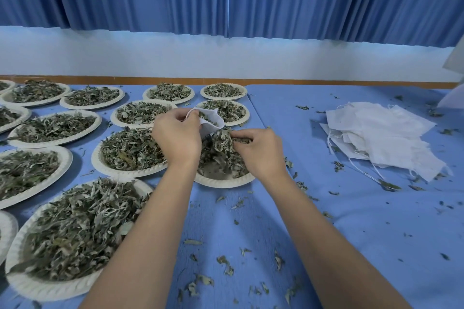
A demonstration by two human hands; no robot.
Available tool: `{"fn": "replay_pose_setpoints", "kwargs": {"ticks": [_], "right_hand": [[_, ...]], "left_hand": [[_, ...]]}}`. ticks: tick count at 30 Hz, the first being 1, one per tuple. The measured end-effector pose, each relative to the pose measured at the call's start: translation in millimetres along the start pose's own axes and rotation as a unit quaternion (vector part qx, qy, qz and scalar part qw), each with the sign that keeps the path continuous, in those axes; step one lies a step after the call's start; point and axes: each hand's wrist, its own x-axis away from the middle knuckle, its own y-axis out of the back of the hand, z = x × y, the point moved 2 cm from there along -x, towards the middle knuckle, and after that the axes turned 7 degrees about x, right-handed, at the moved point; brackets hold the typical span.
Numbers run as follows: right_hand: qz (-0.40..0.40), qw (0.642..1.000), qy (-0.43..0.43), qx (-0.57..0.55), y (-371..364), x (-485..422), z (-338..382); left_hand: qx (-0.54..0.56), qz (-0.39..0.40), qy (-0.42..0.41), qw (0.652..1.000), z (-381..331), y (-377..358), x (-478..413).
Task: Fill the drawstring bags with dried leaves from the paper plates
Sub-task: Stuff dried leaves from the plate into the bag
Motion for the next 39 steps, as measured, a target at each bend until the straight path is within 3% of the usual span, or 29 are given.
{"fn": "replay_pose_setpoints", "kwargs": {"ticks": [4,8,11,15,20,23,25,34,39], "right_hand": [[-0.041,0.987,-0.09,-0.13,6.4,-6.5,-10.1],[-0.063,0.953,-0.147,-0.257,6.5,-11.5,-14.4],[-0.06,0.936,-0.13,-0.321,7.8,-13.5,-12.7],[-0.01,0.94,-0.072,-0.334,11.3,-12.1,-6.8],[0.065,0.971,-0.025,-0.229,5.8,-8.7,-8.1],[0.067,0.989,-0.026,-0.128,-1.6,-7.1,-6.5],[0.064,0.994,-0.021,-0.088,-4.2,-7.4,-7.2],[0.037,0.999,-0.01,0.028,-2.8,-3.7,-3.4],[0.03,0.998,-0.005,0.06,-1.5,-4.1,-1.8]], "left_hand": [[-0.043,0.003,-0.019,0.999,3.9,-5.7,-1.3],[-0.181,0.034,-0.089,0.979,9.3,-10.6,5.9],[-0.254,0.081,-0.115,0.957,11.5,-15.8,12.3],[-0.191,0.125,-0.072,0.971,12.5,-18.7,7.9],[-0.047,0.142,0.077,0.986,16.6,-13.6,2.8],[0.072,0.175,0.188,0.964,23.1,-10.1,4.6],[0.11,0.201,0.211,0.95,27.8,-8.0,6.7],[0.088,0.279,0.172,0.941,28.7,-8.8,13.9],[0.072,0.324,0.108,0.937,26.3,-9.2,19.8]]}}
